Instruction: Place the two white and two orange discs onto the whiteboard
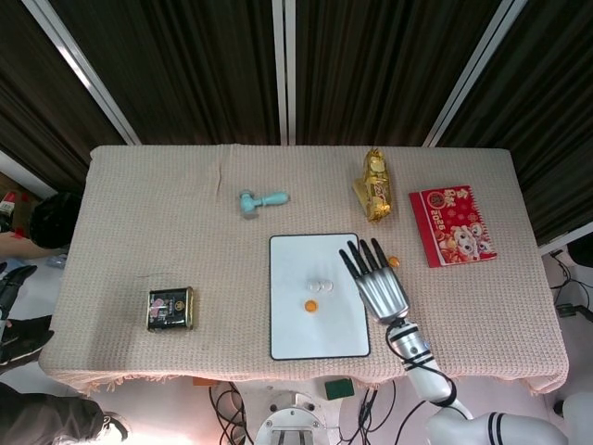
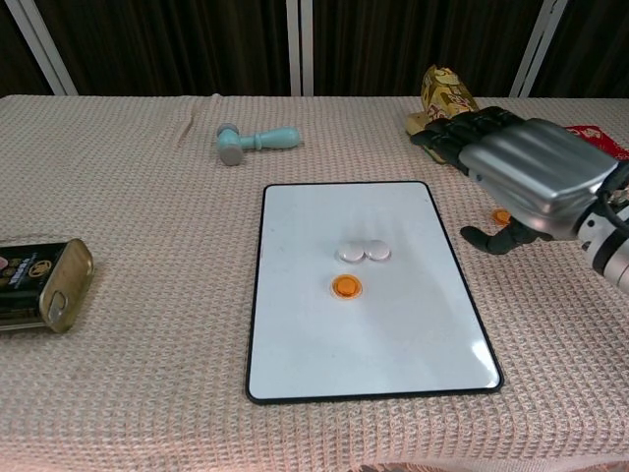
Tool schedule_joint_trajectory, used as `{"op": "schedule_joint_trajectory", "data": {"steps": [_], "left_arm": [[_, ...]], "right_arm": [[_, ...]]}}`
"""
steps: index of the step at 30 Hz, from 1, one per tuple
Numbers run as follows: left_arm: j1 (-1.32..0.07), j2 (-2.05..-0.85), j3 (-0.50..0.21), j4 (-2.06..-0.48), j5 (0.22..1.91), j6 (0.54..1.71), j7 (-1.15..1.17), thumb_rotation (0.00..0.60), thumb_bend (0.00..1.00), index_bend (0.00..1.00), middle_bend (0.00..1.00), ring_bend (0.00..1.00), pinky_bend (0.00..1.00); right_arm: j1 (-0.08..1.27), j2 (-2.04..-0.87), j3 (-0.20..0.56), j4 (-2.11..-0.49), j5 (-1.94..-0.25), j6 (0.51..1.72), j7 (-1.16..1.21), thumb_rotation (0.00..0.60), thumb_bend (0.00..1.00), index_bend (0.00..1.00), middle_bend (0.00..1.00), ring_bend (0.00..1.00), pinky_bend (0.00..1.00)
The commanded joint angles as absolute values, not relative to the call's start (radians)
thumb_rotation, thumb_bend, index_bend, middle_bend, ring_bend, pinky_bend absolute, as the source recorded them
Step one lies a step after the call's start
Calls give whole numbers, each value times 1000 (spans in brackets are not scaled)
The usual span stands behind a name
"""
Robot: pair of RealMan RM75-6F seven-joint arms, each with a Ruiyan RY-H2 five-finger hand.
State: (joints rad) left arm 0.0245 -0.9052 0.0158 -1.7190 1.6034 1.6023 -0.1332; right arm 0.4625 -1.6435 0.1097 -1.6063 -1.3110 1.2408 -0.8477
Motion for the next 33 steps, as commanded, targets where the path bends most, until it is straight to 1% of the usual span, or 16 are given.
{"op": "schedule_joint_trajectory", "data": {"steps": [1, 4, 10, 14, 20, 23, 28, 33], "left_arm": [[23, -906, 17, -1724, 1607, 1600, -123, 600, 100, 119, 141, 1, 118], [23, -908, 19, -1730, 1611, 1599, -112, 600, 101, 119, 142, 2, 118], [22, -908, 17, -1731, 1603, 1596, -110, 600, 101, 119, 142, 2, 118], [23, -907, 15, -1726, 1596, 1598, -119, 600, 101, 119, 142, 2, 118], [18, -906, 12, -1719, 1585, 1586, -128, 600, 101, 118, 142, 1, 118], [18, -905, 11, -1718, 1583, 1586, -133, 600, 101, 119, 142, 1, 118], [20, -905, 10, -1715, 1583, 1591, -138, 600, 101, 119, 142, 1, 118], [21, -905, 12, -1717, 1589, 1593, -137, 600, 100, 119, 142, 2, 118]], "right_arm": [[437, -1605, 150, -1577, -1226, 1250, -815, 600, 320, 65, 0, 0, 0], [442, -1606, 170, -1525, -1180, 1238, -809, 600, 319, 132, 0, 0, 0], [469, -1654, 199, -1401, -1097, 1192, -798, 600, 326, 238, 0, 0, 0], [496, -1688, 212, -1347, -1055, 1145, -777, 600, 328, 268, 0, 0, 0], [518, -1733, 202, -1294, -1059, 1125, -739, 600, 331, 289, 0, 0, 0], [524, -1747, 194, -1275, -1062, 1125, -737, 600, 332, 305, 0, 0, 0], [524, -1759, 187, -1258, -1064, 1135, -729, 600, 335, 364, 0, 0, 0], [528, -1768, 184, -1244, -1063, 1138, -723, 600, 337, 387, 0, 0, 0]]}}
